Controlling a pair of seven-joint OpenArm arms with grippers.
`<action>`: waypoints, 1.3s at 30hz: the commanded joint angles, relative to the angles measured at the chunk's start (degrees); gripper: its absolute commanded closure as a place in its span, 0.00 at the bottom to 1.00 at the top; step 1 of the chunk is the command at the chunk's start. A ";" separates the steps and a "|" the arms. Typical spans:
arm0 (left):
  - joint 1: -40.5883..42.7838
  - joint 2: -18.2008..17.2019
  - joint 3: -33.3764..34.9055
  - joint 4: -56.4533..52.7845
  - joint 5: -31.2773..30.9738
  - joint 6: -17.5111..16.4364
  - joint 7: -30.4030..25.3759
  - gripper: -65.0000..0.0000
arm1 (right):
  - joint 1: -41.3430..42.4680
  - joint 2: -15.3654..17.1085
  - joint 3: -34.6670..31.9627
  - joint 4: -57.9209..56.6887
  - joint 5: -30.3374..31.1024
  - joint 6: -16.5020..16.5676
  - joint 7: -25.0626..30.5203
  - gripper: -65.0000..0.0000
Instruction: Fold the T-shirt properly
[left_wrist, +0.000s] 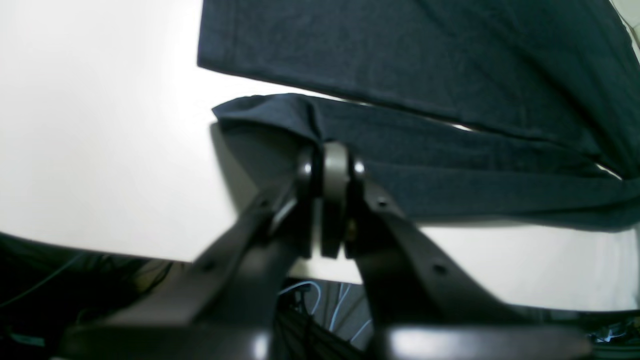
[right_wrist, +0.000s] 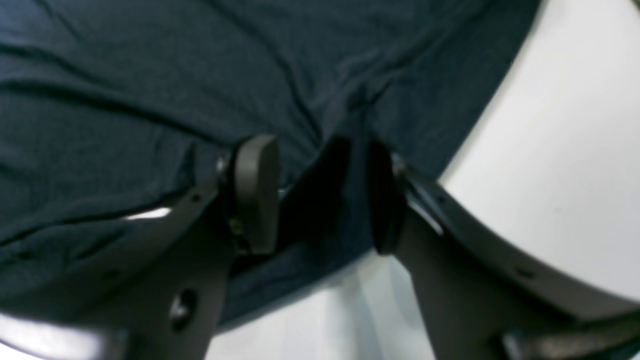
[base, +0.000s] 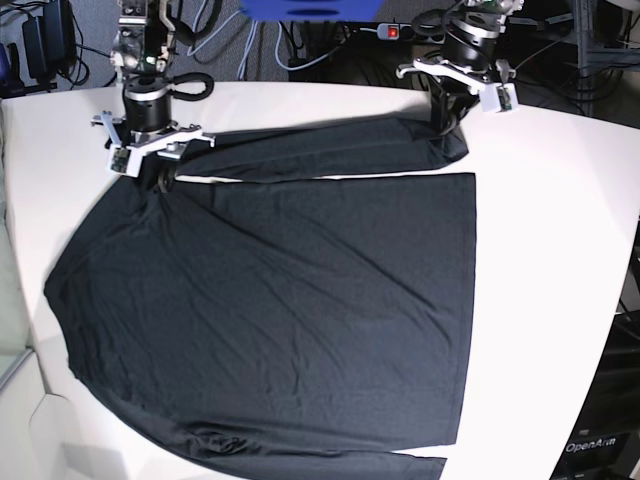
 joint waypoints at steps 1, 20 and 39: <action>0.35 -0.10 -0.02 0.80 -0.07 -0.52 -1.39 1.00 | 0.40 0.31 0.05 1.04 -0.14 -0.19 1.58 0.55; 0.44 -0.10 -0.02 0.80 -0.07 -0.52 -1.56 1.00 | 0.84 0.40 0.22 -2.13 -0.14 -0.19 1.49 0.55; 0.44 -0.10 -0.02 1.06 -0.24 -0.52 -1.65 1.00 | 1.19 1.28 0.31 -1.60 -3.66 -0.19 -3.52 1.00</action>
